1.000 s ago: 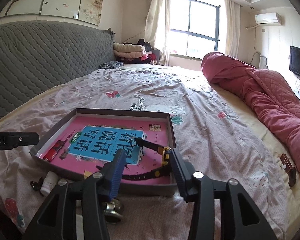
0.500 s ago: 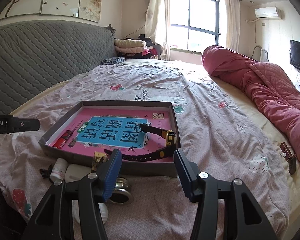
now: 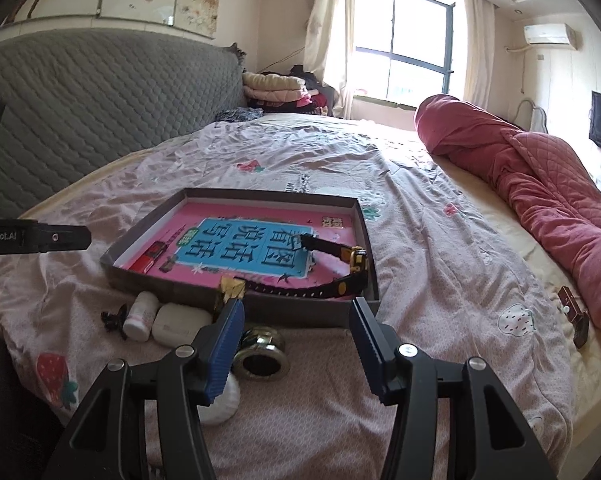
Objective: Organize rigid objects
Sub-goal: 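Withdraw both grippers from the box back toward the remaining items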
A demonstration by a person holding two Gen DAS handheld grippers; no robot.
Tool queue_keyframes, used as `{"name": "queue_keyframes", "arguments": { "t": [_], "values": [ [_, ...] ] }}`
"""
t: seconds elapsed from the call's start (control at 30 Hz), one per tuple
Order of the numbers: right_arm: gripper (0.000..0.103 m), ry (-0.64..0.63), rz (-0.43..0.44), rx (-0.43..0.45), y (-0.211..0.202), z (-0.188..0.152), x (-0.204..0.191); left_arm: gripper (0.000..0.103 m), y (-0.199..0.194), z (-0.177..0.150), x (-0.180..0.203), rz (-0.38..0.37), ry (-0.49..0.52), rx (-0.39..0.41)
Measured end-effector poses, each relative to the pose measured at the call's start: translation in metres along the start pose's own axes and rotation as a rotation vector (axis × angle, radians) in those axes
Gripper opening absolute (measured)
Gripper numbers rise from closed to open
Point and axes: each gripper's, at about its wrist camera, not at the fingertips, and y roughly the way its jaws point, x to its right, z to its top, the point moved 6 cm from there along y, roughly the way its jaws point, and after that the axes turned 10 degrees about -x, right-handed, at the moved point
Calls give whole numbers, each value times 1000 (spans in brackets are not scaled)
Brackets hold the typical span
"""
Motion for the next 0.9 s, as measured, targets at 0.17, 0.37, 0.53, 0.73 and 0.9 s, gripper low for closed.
{"name": "queue_keyframes", "arguments": {
  "t": [0.17, 0.37, 0.53, 0.73, 0.9],
  "values": [
    [54, -27, 14, -4, -7, -6, -11, 69, 1, -10, 3, 7, 27, -11],
    [54, -60, 30, -24, -13, -14, -23, 69, 4, -20, 9, 12, 65, -29],
    [54, -54, 39, -37, -15, -18, -25, 69, 8, -33, 13, 20, 92, -47],
    [54, -36, 46, -51, -16, -21, -24, 69, 16, -44, 12, 33, 135, -72],
    [54, -18, 54, -67, -15, -23, -23, 69, 25, -50, 11, 36, 149, -102]
  ]
}}
